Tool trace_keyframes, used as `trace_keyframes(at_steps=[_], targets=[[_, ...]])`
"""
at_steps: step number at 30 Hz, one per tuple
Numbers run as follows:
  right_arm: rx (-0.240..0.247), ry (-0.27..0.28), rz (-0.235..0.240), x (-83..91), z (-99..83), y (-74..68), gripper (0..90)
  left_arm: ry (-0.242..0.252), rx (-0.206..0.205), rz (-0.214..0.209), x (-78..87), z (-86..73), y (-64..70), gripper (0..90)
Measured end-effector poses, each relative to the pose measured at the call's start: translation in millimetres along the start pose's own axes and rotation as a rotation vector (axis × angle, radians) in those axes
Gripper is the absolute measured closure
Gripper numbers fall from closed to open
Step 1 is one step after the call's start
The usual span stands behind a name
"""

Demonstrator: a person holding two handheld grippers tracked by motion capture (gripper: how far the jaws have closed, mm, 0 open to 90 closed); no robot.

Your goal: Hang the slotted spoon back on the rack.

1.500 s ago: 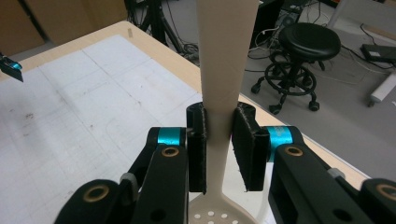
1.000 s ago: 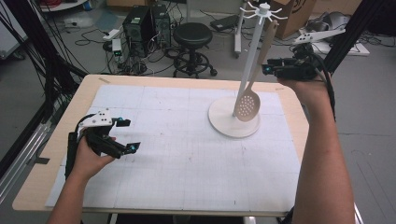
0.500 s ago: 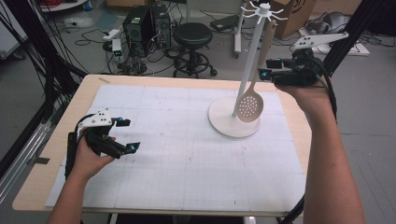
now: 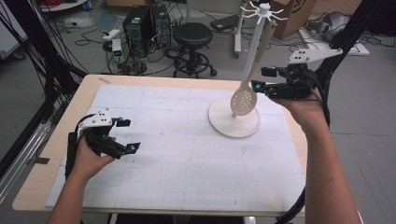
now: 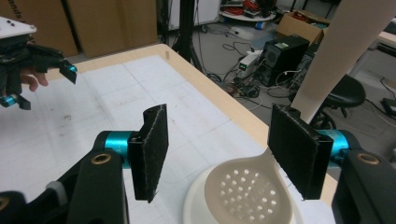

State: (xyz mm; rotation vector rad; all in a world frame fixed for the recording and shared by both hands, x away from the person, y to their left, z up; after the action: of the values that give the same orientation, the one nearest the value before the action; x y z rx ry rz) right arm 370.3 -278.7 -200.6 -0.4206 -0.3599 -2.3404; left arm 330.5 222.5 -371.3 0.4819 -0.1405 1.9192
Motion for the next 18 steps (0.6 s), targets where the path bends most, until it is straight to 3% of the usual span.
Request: trace_keyframes(at_steps=[11,18], targets=[[0.007,0.014,0.053,-4.8,-11.9,-13.8,32.2,0.004,-0.002,-0.003,0.8,0.2,0.2,1.7],[0.012,0.005,0.094,-10.0,-28.6,-25.7,29.7,0.008,-0.001,-0.008,1.5,0.3,0.2,1.7]])
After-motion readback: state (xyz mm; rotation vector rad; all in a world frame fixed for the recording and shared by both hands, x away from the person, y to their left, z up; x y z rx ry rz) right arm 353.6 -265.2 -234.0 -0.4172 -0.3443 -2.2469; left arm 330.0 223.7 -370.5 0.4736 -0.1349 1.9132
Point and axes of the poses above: each handheld gripper's, and its own axes: x roughly backward along the jaws, z roughly out of its top, y roughly to its right, the point moved 1 cm from there along -x, roughly forward along the jaws, and after that the axes turned 7 degrees about -z, right-handed, at the moved point
